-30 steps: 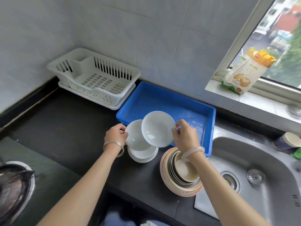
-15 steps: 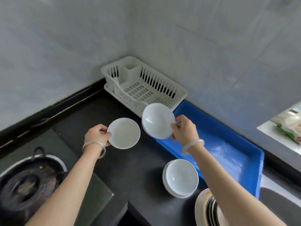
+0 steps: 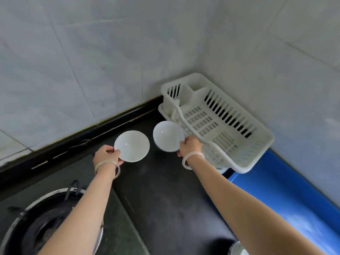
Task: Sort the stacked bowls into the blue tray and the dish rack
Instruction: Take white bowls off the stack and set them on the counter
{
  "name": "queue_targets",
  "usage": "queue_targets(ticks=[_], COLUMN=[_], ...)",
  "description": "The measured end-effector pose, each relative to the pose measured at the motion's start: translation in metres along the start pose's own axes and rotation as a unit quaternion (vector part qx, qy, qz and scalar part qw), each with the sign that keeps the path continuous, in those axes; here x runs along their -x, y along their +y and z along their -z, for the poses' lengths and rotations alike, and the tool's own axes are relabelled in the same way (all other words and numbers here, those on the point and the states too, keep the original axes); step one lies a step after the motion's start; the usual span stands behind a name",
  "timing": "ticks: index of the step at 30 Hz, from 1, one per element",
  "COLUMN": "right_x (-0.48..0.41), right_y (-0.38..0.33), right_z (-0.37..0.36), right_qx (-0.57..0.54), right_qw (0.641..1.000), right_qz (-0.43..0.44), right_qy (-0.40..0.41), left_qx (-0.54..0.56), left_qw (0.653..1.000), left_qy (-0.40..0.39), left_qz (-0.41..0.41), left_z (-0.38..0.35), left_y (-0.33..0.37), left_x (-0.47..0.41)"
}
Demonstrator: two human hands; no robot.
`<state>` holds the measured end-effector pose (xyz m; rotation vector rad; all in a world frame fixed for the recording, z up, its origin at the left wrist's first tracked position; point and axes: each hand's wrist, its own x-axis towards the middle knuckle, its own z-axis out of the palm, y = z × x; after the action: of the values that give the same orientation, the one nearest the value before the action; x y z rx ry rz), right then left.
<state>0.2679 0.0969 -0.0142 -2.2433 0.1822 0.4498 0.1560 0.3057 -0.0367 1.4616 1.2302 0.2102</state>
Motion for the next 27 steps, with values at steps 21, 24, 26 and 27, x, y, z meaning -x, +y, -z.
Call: queue_targets(ticks=[21, 24, 26, 27], right_x=[-0.062, -0.055, -0.053, -0.053], right_y=[-0.021, -0.018, -0.015, -0.015], right_z=[-0.078, -0.077, -0.079, -0.081], right_qx=[-0.204, -0.298, -0.355, -0.374], right_qw=[0.968, 0.932, 0.912, 0.904], right_qz=[-0.133, -0.172, -0.17, -0.169], right_qy=[-0.069, -0.115, -0.119, -0.117], left_qx=[0.236, 0.281, 0.314, 0.323], left_qw=[0.965, 0.949, 0.937, 0.934], left_qy=[-0.001, -0.031, -0.035, -0.031], left_qz=[0.114, 0.138, 0.147, 0.149], left_z=[-0.012, -0.014, -0.016, -0.018], left_y=[-0.007, -0.013, -0.013, -0.012], left_x=[-0.048, -0.042, -0.04, -0.04])
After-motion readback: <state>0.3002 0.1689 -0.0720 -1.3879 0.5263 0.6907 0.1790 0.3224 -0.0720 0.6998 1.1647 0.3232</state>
